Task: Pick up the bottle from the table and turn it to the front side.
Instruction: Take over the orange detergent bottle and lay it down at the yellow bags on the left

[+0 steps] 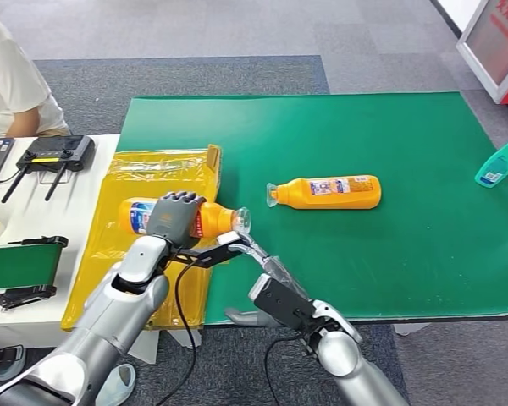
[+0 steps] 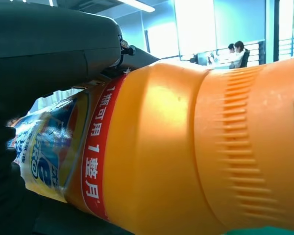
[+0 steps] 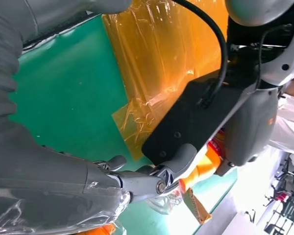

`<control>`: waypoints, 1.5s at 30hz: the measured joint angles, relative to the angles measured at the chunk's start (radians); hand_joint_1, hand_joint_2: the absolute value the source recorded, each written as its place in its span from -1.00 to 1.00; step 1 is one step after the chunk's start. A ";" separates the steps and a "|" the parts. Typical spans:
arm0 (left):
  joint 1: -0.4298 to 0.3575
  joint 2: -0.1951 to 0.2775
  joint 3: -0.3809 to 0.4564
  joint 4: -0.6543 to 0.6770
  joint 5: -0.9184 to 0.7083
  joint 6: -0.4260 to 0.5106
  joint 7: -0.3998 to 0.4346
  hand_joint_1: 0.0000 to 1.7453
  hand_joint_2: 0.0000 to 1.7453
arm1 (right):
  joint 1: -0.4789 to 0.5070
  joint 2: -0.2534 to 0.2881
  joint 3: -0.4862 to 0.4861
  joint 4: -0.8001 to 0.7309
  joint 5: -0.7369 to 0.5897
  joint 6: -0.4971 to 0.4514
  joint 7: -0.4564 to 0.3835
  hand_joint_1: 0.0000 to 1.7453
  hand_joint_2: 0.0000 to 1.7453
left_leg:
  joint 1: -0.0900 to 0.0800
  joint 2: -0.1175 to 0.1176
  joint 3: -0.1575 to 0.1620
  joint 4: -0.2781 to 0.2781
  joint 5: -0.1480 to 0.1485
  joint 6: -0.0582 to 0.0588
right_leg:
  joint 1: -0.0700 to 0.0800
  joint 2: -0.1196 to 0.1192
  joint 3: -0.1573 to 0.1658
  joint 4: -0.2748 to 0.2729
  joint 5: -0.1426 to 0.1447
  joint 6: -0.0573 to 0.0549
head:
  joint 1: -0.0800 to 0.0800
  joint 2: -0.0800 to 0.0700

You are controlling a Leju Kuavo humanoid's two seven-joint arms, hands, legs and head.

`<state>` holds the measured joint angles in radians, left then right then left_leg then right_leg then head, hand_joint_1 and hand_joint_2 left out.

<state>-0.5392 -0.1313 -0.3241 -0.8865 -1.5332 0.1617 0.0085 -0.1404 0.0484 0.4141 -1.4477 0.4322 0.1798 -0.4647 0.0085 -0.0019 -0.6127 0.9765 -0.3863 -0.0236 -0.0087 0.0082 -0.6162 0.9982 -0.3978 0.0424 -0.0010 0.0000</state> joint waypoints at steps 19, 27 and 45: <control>0.030 -0.032 0.163 0.084 -0.008 -0.044 0.024 -1.00 1.00 | 0.017 -0.016 -0.009 -0.085 0.048 0.002 -0.014 -1.00 1.00 | 0.000 0.000 0.000 0.000 0.000 0.000 | 0.000 0.000 0.000 0.000 0.000 0.000 | 0.000 0.000; 0.062 -0.050 0.239 0.076 0.002 -0.057 -0.010 -1.00 1.00 | 0.046 -0.039 -0.010 -0.138 0.058 0.001 -0.013 -1.00 1.00 | 0.000 0.000 0.000 0.000 0.000 0.000 | 0.000 0.000 0.000 0.000 0.000 0.000 | 0.000 0.000; 0.183 -0.153 0.317 -0.236 0.418 -0.122 -0.156 -1.00 1.00 | 0.110 -0.044 -0.026 -0.171 0.053 -0.010 0.006 -1.00 1.00 | 0.000 0.000 0.000 0.000 0.000 0.000 | 0.000 0.000 -0.001 0.000 0.000 0.000 | 0.000 0.000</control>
<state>-0.3558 -0.2842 -0.0073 -1.1227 -1.1150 0.0399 -0.1474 -0.0304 0.0041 0.3883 -1.6192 0.4852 0.1695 -0.4591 0.0084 -0.0021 -0.6129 0.9765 -0.3866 -0.0233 -0.0089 0.0082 -0.6167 0.9980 -0.3978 0.0426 -0.0011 0.0000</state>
